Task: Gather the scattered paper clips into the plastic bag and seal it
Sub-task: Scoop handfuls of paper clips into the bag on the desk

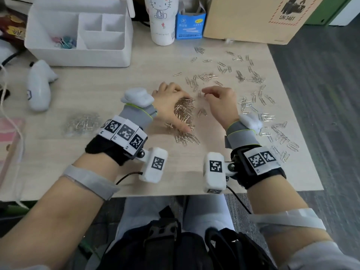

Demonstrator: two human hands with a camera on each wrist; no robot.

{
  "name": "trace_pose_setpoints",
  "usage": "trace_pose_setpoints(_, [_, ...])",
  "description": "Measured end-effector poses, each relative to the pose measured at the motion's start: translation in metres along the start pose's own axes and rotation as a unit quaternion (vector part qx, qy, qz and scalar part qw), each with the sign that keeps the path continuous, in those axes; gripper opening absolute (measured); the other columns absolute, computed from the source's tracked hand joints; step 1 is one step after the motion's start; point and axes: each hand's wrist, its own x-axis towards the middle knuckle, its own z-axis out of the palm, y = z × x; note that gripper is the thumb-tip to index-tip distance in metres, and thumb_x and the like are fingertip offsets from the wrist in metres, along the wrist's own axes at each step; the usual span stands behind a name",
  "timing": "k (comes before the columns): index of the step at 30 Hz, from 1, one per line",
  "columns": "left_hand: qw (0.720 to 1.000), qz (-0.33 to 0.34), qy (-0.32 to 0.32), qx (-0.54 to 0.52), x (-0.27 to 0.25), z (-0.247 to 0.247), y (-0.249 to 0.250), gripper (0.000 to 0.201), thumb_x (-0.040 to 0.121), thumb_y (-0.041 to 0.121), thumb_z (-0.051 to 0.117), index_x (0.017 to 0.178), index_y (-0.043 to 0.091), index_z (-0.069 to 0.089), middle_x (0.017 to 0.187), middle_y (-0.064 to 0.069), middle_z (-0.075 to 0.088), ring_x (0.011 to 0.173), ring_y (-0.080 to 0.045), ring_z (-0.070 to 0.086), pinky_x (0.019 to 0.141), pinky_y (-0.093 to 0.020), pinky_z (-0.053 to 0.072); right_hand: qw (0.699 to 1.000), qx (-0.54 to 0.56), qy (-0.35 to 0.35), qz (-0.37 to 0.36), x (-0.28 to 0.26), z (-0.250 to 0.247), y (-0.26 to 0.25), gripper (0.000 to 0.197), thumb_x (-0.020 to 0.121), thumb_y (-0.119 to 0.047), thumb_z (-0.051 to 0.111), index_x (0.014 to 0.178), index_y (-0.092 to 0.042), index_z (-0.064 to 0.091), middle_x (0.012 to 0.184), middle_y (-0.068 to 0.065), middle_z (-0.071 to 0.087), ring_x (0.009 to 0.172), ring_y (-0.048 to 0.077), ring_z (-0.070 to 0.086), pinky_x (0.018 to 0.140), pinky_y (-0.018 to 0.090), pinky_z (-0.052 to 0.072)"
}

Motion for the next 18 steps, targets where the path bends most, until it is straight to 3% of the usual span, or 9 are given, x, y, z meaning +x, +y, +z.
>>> trace_pose_setpoints(3, [1.000,0.013,0.023,-0.018,-0.007,0.009,0.003,0.107,0.037,0.064,0.076,0.133,0.031,0.041,0.133,-0.005,0.034,0.129,-0.030,0.022,0.113,-0.043,0.024,1.000,0.008,-0.001,0.012,-0.011,-0.004,0.001,0.029,0.082,-0.001,0.051,0.103,-0.004,0.071,0.096,0.012,0.070,0.087,0.015,0.059,0.082,0.024,0.047])
trace_pose_setpoints(5, [0.997,0.015,0.048,-0.058,-0.006,0.012,0.003,0.088,0.046,0.054,0.083,0.124,0.028,0.052,0.127,-0.008,0.040,0.124,-0.031,0.031,0.110,-0.041,0.027,1.000,0.019,-0.001,0.021,-0.015,-0.005,0.001,0.030,0.081,-0.001,0.051,0.103,-0.006,0.071,0.091,0.011,0.069,0.086,0.017,0.061,0.079,0.023,0.047])
trace_pose_setpoints(8, [0.992,0.022,0.075,-0.102,-0.009,0.012,0.004,0.051,0.063,0.037,0.080,0.109,0.023,0.064,0.110,-0.008,0.048,0.108,-0.028,0.048,0.093,-0.034,0.040,0.998,0.046,0.005,0.042,-0.021,-0.006,0.003,0.028,0.079,-0.005,0.052,0.099,-0.007,0.072,0.087,0.012,0.070,0.089,0.025,0.065,0.087,0.033,0.052])
trace_pose_setpoints(11, [0.988,0.013,0.115,-0.106,-0.010,0.013,0.009,0.035,0.071,0.028,0.076,0.104,0.016,0.068,0.101,-0.010,0.054,0.098,-0.028,0.055,0.081,-0.031,0.039,0.992,0.105,0.011,0.066,-0.026,-0.006,0.002,0.027,0.075,-0.006,0.052,0.091,-0.006,0.073,0.081,0.012,0.068,0.084,0.026,0.065,0.091,0.042,0.052])
trace_pose_setpoints(16, [0.978,-0.018,0.152,-0.143,-0.003,0.015,0.008,0.035,0.072,0.024,0.075,0.104,0.011,0.068,0.108,-0.013,0.065,0.099,-0.028,0.059,0.078,-0.024,0.038,0.965,0.236,-0.005,0.112,-0.031,-0.008,-0.005,0.024,0.086,0.006,0.043,0.093,0.006,0.066,0.085,0.014,0.064,0.078,0.021,0.063,0.080,0.024,0.054])
trace_pose_setpoints(18, [0.970,-0.029,0.161,-0.177,-0.001,0.014,0.004,0.037,0.070,0.024,0.077,0.103,0.011,0.069,0.106,-0.013,0.066,0.100,-0.026,0.059,0.078,-0.023,0.038,0.946,0.294,-0.022,0.136,-0.031,-0.010,-0.008,0.024,0.088,0.007,0.040,0.088,0.005,0.064,0.083,0.013,0.064,0.077,0.021,0.064,0.080,0.023,0.054])
